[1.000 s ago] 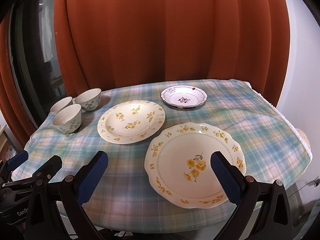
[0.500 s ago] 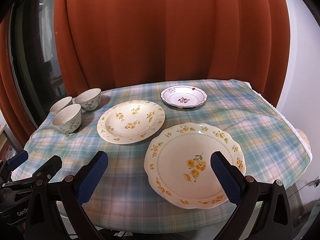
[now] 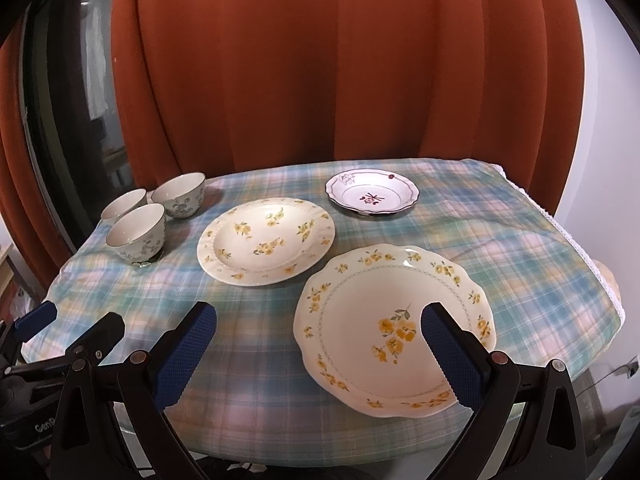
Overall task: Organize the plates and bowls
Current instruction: 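Grasp the rim of the large scalloped yellow-flower plate with both tools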
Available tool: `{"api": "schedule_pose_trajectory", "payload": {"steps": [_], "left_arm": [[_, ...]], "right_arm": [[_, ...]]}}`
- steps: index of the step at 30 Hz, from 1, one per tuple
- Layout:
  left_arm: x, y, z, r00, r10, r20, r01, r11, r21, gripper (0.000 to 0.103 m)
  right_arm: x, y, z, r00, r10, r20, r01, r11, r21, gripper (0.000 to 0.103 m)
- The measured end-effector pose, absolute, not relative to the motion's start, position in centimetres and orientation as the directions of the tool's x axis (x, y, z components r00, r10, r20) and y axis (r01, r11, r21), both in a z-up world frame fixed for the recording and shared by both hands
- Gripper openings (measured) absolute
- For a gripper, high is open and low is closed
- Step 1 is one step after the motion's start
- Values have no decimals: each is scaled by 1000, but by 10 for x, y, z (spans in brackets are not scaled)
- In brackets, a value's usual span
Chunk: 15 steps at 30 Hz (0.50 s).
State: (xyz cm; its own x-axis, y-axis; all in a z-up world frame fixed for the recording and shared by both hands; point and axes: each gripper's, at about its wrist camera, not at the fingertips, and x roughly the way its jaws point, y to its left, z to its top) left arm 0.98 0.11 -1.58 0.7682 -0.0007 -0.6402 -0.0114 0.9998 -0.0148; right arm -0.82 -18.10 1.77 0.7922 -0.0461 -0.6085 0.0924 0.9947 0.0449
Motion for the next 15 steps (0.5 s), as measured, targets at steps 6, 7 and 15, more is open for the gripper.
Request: {"api": "schedule_pose_trajectory", "payload": {"steps": [6,7,15], "left_arm": [[23,15,-14,766,-9,-643,-7,1000,-21,101],[26,18,-13,767,-14,-642,1,1000,-20,101],[55,31,-1,754,-74,-653,80,997,-20,100]], "right_arm": [[1,-159,19,792,-56,-608,79,997,11,103],[3,-156,20,791,-60,-609,83,997,10,103],[21,-139,25,770,-88,-632,141,989,34,103]]}}
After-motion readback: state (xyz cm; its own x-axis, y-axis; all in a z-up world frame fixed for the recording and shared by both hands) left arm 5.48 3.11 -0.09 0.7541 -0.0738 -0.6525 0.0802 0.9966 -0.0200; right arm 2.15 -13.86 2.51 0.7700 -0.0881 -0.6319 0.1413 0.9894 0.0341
